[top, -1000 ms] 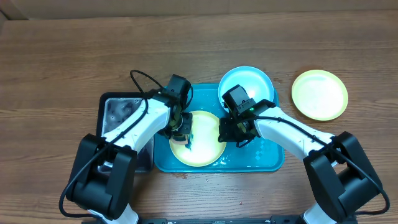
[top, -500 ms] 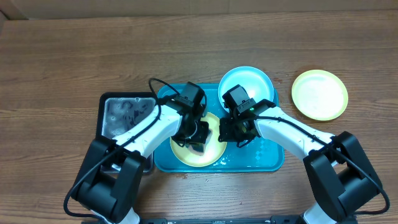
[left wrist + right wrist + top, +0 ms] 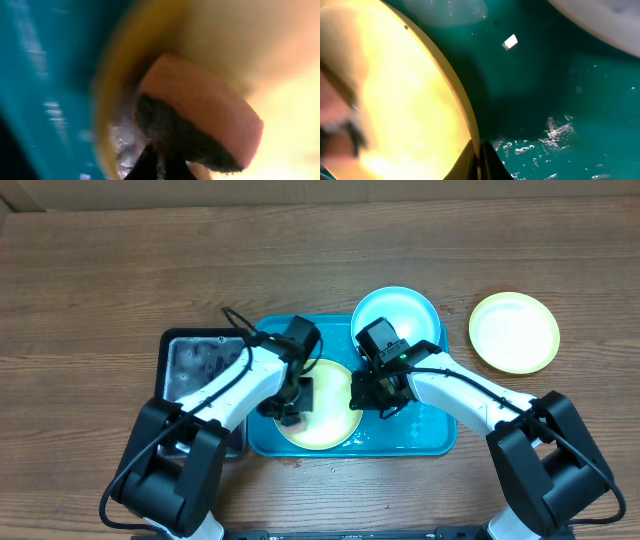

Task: Clean dirty plates on tray and stack at the side
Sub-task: 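Scrub the yellow plate with the sponge while right gripper holds its rim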

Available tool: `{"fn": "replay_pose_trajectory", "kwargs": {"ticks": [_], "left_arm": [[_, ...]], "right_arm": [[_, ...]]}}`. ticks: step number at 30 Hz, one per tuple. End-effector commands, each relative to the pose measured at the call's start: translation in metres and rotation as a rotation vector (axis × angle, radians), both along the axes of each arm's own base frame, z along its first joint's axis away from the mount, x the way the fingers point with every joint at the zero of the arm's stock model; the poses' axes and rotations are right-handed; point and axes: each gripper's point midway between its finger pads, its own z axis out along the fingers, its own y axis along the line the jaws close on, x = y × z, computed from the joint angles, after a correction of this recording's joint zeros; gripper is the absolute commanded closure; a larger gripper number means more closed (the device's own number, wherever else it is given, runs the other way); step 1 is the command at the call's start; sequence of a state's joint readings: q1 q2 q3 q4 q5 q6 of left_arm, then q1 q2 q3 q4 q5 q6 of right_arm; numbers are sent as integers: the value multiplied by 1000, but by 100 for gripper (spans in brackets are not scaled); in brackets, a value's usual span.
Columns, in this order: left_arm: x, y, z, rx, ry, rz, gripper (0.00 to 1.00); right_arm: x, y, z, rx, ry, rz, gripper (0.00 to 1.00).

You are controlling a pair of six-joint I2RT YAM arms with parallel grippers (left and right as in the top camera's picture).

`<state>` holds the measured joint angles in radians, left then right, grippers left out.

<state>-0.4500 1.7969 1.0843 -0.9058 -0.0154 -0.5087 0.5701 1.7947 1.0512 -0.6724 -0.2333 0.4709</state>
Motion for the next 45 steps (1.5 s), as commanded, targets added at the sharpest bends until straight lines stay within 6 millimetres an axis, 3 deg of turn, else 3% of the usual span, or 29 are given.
{"fn": "replay_pose_trajectory", "kwargs": {"ticks": [1, 5, 11, 13, 20, 26, 29, 34, 38, 41, 45], "left_arm": [[12, 51, -2, 242, -75, 97, 96], [17, 47, -4, 212, -91, 101, 96], [11, -31, -7, -200, -10, -31, 96], [6, -48, -6, -295, 25, -31, 96], [1, -65, -5, -398, 71, -35, 96], [6, -91, 2, -519, 63, -26, 96], [-3, -105, 1, -569, 110, -37, 96], [-18, -116, -14, -555, 178, -29, 96], [-13, -114, -29, -527, 186, 20, 96], [-2, -101, -32, -479, 156, 57, 96], [13, -68, -30, -323, 120, 95, 96]], "right_arm": [[6, 2, 5, 7, -16, -6, 96], [5, 2, 4, 5, -13, -6, 96], [4, 1, 4, 3, -10, -6, 96], [4, 1, 4, 3, -10, -6, 96], [3, 4, 5, 12, -7, 2, 96], [-2, 19, 7, 40, -20, 41, 96], [-5, 25, 7, 46, -27, 57, 96], [-5, 26, 7, 47, -25, 53, 96], [-7, 26, 7, 44, -19, 53, 96], [-7, 25, 7, 42, -17, 53, 96], [-8, 25, 7, 40, -14, 52, 96]]}}
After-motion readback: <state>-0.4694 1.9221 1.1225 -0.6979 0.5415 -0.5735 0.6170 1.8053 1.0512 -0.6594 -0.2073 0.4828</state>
